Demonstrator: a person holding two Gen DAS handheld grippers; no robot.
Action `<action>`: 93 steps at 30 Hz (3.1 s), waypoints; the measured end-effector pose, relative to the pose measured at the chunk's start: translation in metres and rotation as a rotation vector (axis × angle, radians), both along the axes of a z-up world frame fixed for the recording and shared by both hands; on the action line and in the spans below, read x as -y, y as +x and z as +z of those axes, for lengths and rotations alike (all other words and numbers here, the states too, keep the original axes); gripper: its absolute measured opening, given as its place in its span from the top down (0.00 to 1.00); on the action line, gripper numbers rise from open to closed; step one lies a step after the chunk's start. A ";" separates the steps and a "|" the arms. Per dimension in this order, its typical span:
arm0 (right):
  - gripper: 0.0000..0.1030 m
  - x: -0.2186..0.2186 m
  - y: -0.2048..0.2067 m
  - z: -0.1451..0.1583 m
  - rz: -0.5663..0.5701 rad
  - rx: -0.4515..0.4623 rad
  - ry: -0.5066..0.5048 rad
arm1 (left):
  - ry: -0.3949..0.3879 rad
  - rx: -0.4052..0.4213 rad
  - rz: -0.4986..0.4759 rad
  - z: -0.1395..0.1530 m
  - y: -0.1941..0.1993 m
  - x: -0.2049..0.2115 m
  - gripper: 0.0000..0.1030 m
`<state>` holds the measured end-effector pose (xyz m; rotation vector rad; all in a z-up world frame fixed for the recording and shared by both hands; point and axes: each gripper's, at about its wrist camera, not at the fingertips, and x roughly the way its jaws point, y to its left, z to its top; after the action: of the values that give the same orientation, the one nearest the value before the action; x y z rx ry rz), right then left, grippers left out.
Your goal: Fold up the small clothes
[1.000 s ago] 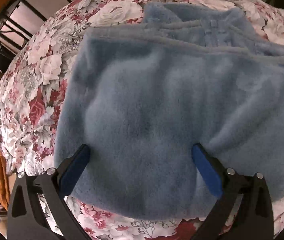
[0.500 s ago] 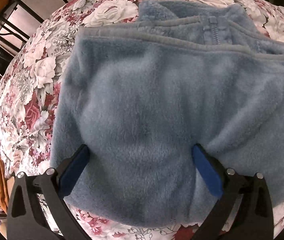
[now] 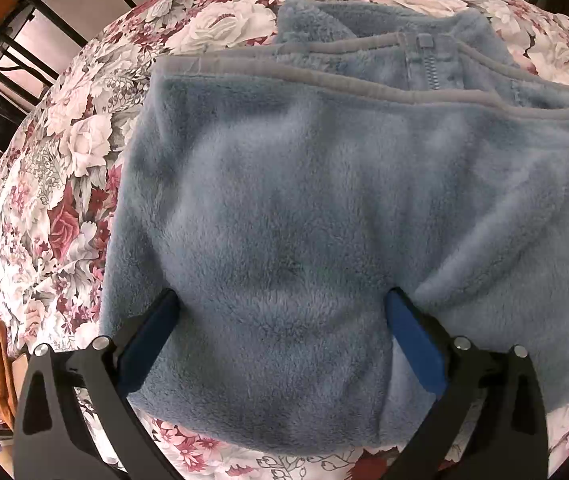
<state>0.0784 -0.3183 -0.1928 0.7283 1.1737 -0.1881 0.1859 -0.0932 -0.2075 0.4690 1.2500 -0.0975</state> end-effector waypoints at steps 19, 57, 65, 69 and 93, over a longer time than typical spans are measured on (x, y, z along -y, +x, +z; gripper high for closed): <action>0.46 0.009 -0.001 -0.008 -0.064 0.016 0.078 | -0.037 0.004 0.038 0.001 0.021 0.001 0.04; 0.73 -0.136 0.044 0.107 0.114 0.142 -0.117 | -0.235 -0.044 0.150 0.049 0.026 -0.065 0.04; 0.73 -0.201 0.068 0.129 0.188 0.184 -0.138 | -0.240 -0.007 0.175 0.072 0.029 -0.109 0.04; 0.73 -0.235 0.082 0.121 0.258 0.187 -0.151 | -0.258 -0.032 0.234 0.068 0.037 -0.151 0.04; 0.46 -0.253 0.104 0.091 0.388 0.231 0.160 | -0.237 0.120 0.183 0.113 0.023 -0.218 0.05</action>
<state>0.1827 -0.0657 -0.1022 0.6290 1.0919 0.3101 0.2094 0.1249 -0.0944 0.1525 1.1413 -0.0601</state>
